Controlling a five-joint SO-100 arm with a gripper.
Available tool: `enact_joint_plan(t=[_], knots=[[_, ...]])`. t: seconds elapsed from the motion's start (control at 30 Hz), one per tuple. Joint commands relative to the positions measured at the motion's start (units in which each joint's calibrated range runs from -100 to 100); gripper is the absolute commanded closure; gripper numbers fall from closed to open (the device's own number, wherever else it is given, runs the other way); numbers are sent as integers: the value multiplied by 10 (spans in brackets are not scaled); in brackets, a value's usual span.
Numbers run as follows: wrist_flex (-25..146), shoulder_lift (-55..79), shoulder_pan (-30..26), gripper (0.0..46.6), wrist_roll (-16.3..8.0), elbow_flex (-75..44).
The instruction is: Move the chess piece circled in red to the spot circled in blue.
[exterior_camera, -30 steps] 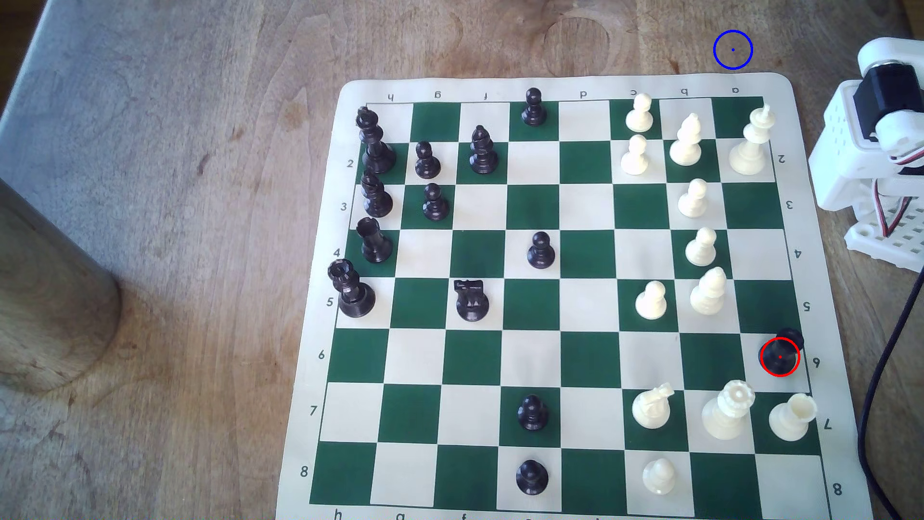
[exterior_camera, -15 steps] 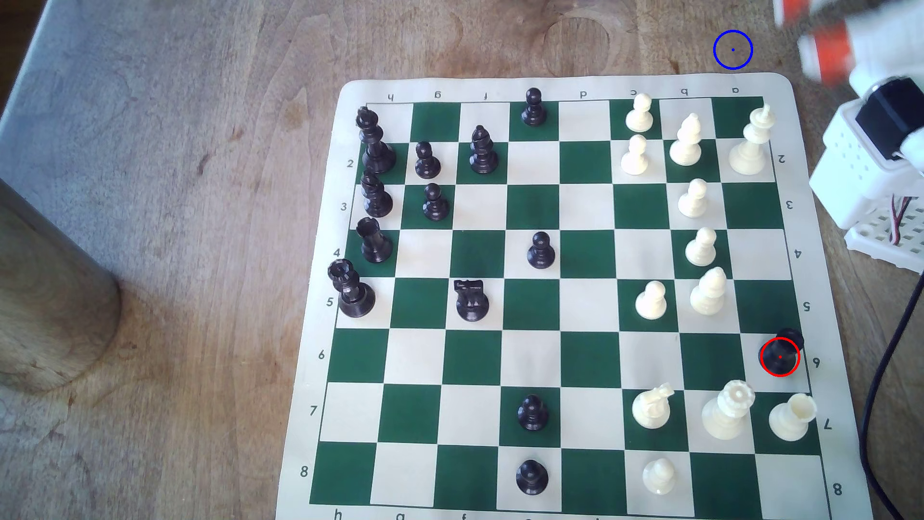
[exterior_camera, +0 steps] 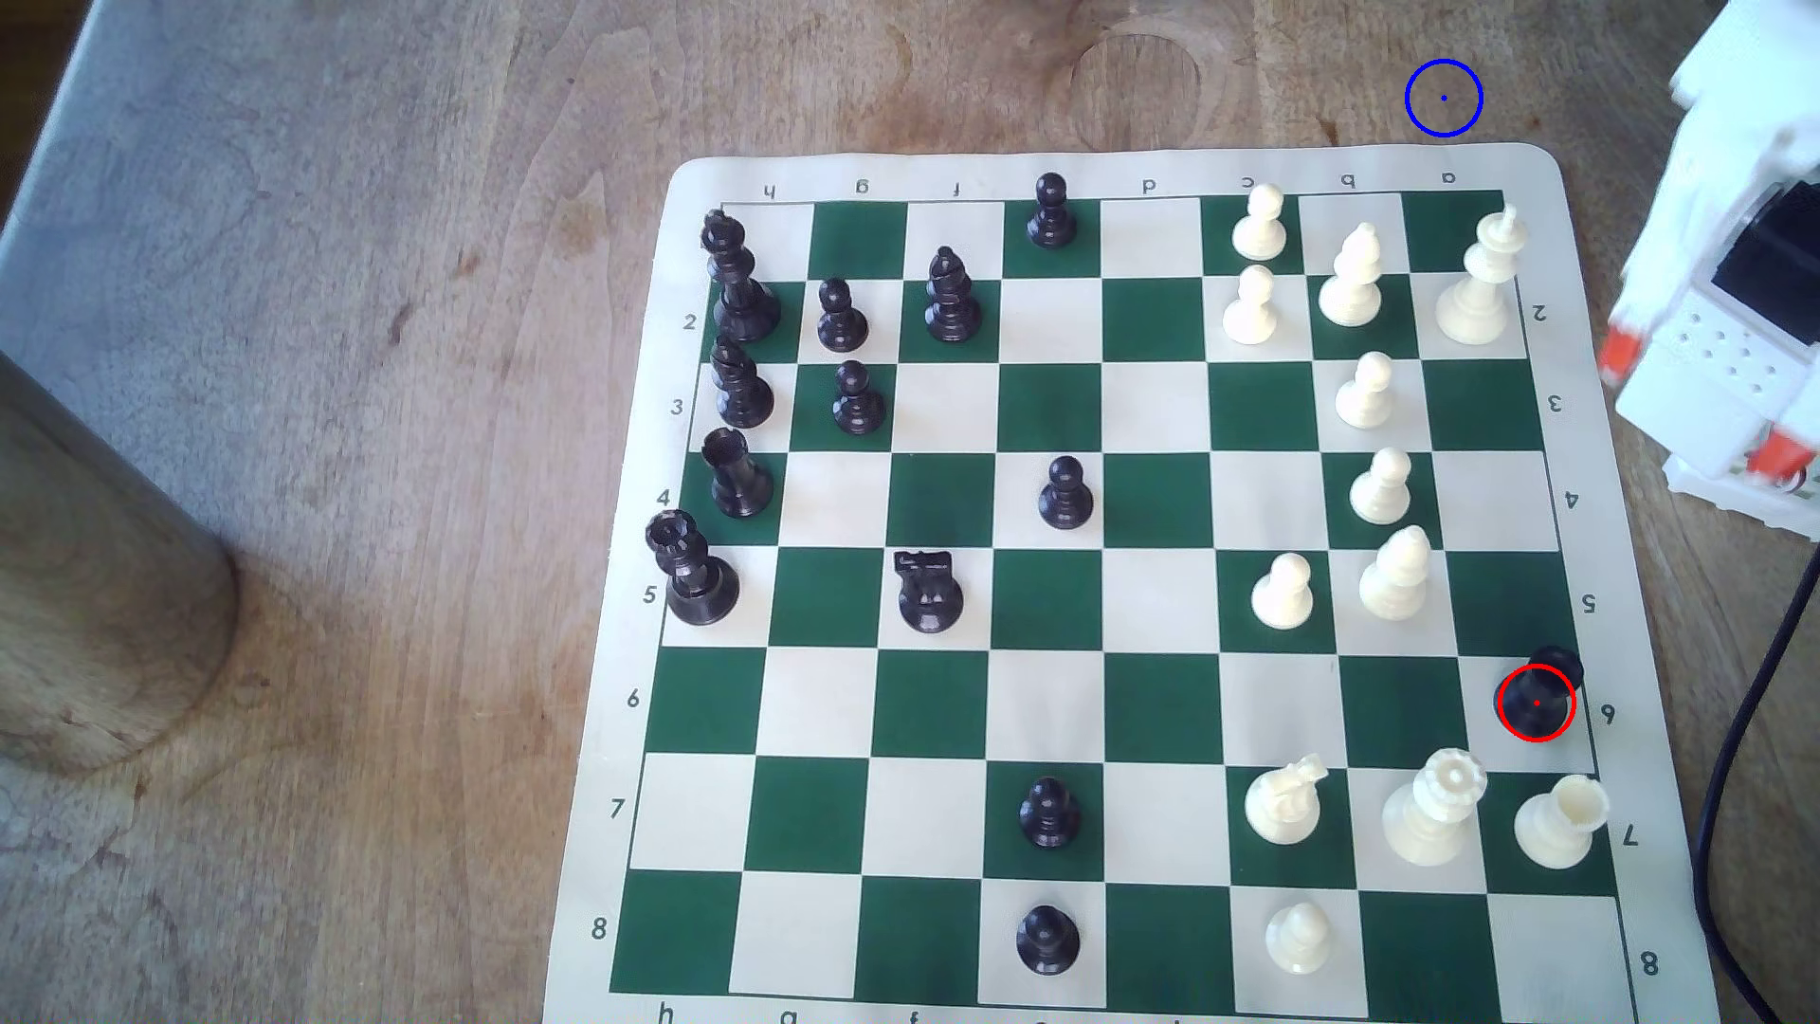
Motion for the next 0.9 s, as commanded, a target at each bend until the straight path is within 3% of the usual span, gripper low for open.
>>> enact_joint_plan(t=[0.0,0.2,0.33,0.87], knots=[[-82,68,-10,259,-9,50],[-146,94,-59,265,-39,162],[-166,98,-61,268,-51,189],[-270,200,-65,266,-57,252]])
